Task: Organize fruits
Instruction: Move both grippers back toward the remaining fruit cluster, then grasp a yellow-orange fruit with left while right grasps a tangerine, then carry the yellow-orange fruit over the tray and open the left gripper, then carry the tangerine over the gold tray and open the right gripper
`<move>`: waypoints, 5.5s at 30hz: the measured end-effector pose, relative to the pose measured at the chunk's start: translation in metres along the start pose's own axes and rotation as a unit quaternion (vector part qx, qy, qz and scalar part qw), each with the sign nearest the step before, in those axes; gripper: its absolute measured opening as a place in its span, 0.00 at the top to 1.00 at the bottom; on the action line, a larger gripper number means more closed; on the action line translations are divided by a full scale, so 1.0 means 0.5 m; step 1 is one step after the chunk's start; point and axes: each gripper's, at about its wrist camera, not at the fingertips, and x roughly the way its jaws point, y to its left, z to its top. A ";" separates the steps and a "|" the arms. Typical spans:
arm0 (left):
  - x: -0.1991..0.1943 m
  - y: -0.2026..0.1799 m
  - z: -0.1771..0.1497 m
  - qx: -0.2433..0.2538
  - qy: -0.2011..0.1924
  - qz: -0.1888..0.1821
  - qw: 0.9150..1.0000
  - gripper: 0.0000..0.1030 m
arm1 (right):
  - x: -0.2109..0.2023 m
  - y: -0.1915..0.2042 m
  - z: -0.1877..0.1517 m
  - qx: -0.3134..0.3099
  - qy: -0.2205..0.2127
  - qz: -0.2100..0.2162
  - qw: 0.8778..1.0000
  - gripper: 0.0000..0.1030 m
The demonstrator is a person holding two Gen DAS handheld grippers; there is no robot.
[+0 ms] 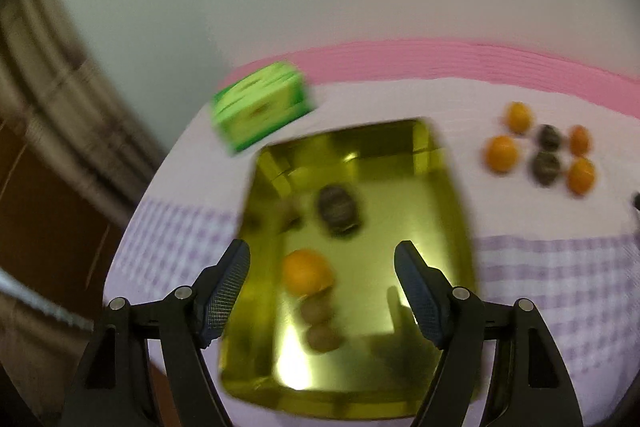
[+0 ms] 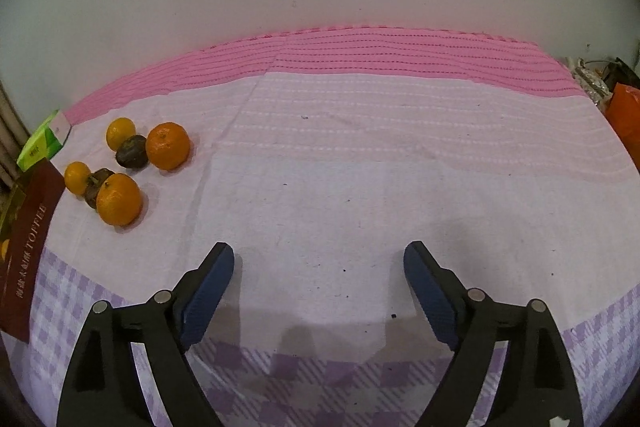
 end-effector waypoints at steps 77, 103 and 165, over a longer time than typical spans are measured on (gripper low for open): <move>-0.061 -0.010 -0.008 -0.050 0.028 -0.229 0.972 0.62 | 0.067 0.283 0.041 -0.164 0.032 0.188 0.968 0.42; -0.014 0.108 -0.056 -0.140 0.022 -0.156 0.978 0.62 | -0.013 0.248 -0.057 -0.117 0.010 0.155 0.981 0.64; 0.030 0.249 -0.087 -0.263 0.042 -0.043 0.963 0.41 | -0.013 0.260 -0.061 -0.119 0.013 0.136 0.983 0.64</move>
